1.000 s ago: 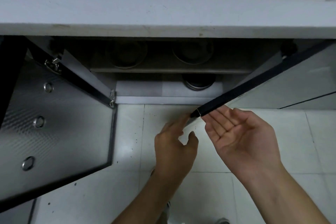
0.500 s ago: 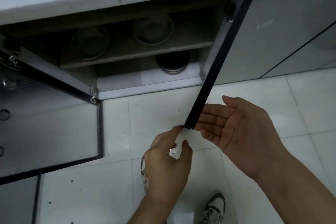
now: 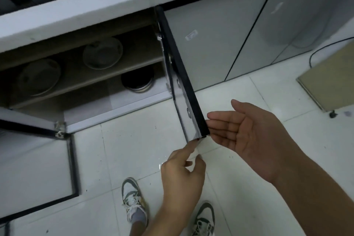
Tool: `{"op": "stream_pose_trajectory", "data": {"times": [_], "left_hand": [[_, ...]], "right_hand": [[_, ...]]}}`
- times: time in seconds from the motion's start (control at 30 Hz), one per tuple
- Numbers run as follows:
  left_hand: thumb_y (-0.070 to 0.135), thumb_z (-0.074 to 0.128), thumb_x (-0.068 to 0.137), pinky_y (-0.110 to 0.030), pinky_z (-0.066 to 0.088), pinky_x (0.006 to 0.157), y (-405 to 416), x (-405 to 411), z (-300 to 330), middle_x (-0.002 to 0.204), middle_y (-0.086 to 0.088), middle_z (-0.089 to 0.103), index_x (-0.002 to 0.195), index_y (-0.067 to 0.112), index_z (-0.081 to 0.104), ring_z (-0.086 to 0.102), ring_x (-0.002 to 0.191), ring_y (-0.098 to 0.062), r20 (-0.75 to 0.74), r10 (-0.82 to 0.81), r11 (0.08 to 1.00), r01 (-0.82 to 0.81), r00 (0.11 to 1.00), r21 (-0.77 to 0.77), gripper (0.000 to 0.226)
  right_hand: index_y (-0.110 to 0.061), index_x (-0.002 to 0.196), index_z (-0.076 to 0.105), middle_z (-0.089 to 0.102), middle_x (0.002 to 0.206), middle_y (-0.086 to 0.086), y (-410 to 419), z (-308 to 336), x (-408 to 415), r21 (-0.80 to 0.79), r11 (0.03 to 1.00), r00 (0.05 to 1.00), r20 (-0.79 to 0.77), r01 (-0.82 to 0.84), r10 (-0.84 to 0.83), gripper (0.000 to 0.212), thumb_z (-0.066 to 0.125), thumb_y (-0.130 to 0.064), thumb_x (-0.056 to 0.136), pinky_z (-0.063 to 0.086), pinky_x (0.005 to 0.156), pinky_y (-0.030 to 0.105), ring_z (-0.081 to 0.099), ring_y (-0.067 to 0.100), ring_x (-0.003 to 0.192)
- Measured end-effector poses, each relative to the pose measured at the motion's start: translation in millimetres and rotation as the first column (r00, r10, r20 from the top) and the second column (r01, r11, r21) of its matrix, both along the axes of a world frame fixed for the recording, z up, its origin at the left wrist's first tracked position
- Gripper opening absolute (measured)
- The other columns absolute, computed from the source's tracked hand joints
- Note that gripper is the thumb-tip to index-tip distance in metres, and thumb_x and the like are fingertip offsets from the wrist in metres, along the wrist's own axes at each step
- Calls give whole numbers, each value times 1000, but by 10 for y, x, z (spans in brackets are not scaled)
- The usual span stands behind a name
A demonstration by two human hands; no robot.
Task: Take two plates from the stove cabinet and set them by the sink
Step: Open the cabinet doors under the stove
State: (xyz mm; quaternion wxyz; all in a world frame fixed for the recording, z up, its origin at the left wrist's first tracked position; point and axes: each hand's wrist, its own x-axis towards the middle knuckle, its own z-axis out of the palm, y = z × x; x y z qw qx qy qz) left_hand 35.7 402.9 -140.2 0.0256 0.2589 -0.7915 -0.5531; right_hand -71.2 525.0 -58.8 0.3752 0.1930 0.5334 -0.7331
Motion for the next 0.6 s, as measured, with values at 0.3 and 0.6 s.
{"op": "stream_pose_trajectory", "data": {"times": [0.3, 0.6], "left_hand": [[16, 64, 83, -13, 49, 67, 495, -432, 73, 101, 12, 69, 119, 35, 67, 69, 81, -15, 61, -186, 981, 181, 981, 75, 41], [10, 66, 82, -6, 46, 58, 178, -397, 80, 88, 17, 74, 96, 32, 76, 69, 79, -4, 72, -195, 970, 181, 978, 163, 28]], "right_hand": [[-7, 104, 71, 77, 99, 10, 537, 142, -312, 123, 992, 997, -81, 25, -15, 44, 45, -40, 92, 53, 87, 38, 71, 25, 97], [-10, 103, 71, 78, 95, 5, 337, 67, -188, 239, 970, 985, -172, 30, 12, 33, 52, -33, 91, 56, 81, 33, 73, 18, 88]]}}
